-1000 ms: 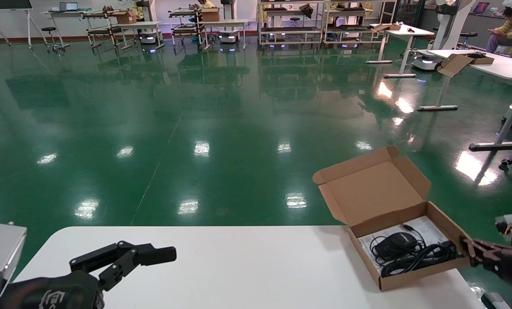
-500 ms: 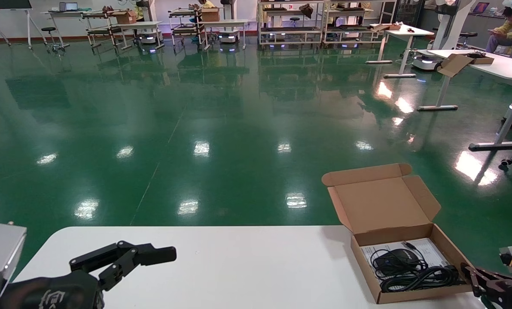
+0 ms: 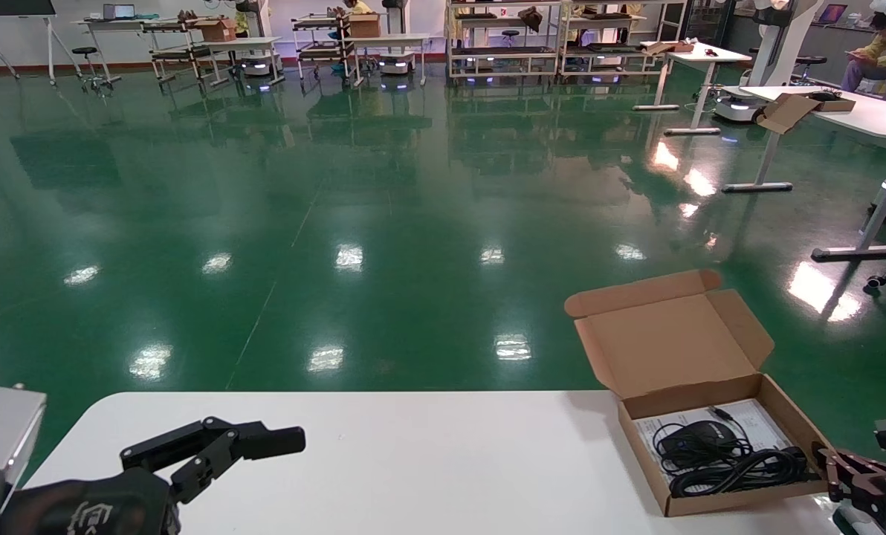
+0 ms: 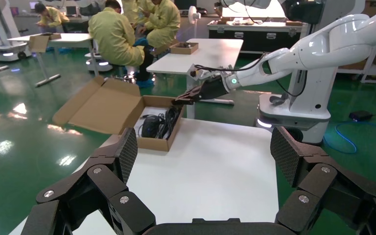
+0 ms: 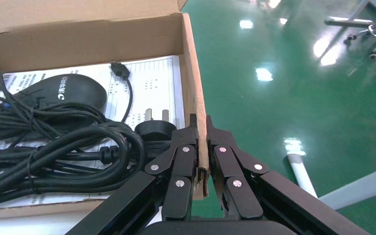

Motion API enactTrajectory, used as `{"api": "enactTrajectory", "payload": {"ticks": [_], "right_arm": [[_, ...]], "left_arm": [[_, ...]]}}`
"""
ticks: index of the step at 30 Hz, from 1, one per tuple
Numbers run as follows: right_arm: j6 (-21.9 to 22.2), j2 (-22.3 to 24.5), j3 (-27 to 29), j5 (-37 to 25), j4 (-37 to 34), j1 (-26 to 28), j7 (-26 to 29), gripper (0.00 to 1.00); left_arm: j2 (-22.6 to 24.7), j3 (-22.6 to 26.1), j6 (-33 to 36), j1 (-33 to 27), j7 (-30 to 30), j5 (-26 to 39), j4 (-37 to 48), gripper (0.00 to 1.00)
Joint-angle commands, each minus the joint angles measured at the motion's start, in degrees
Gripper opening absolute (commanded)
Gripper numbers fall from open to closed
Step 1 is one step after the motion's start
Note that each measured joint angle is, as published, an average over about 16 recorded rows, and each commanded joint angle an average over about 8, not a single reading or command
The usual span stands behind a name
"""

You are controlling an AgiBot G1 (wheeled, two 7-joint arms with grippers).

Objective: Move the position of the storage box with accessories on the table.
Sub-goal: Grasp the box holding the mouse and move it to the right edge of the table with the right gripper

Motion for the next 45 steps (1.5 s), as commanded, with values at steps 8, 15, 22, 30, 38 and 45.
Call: {"api": "enactTrajectory", "payload": {"ticks": [8, 15, 22, 30, 38, 45], "right_arm": [[-2.8, 0.3, 0.9, 1.4, 0.6, -1.4, -1.1, 0.00], [-5.4, 0.4, 1.3, 1.9, 0.7, -2.0, -2.0, 0.00], [-5.3, 0.2, 1.7, 2.5, 0.3, -2.0, -3.1, 0.00], [-6.4, 0.8, 2.7, 3.7, 0.3, -3.1, -4.4, 0.00], [-4.3, 0.3, 3.9, 5.5, 0.0, -3.2, -6.2, 0.00], [-2.8, 0.0, 4.4, 6.2, -0.3, -3.0, -7.2, 0.00]], "left_arm": [[0.0, 0.0, 0.0, 0.0, 0.0, 0.0, 0.0, 1.00], [0.0, 0.0, 0.0, 0.0, 0.0, 0.0, 0.0, 1.00], [0.0, 0.0, 0.0, 0.0, 0.0, 0.0, 0.0, 1.00], [0.0, 0.0, 0.0, 0.0, 0.0, 0.0, 0.0, 1.00], [0.0, 0.0, 0.0, 0.0, 0.0, 0.0, 0.0, 1.00], [0.0, 0.0, 0.0, 0.0, 0.0, 0.0, 0.0, 1.00]]}}
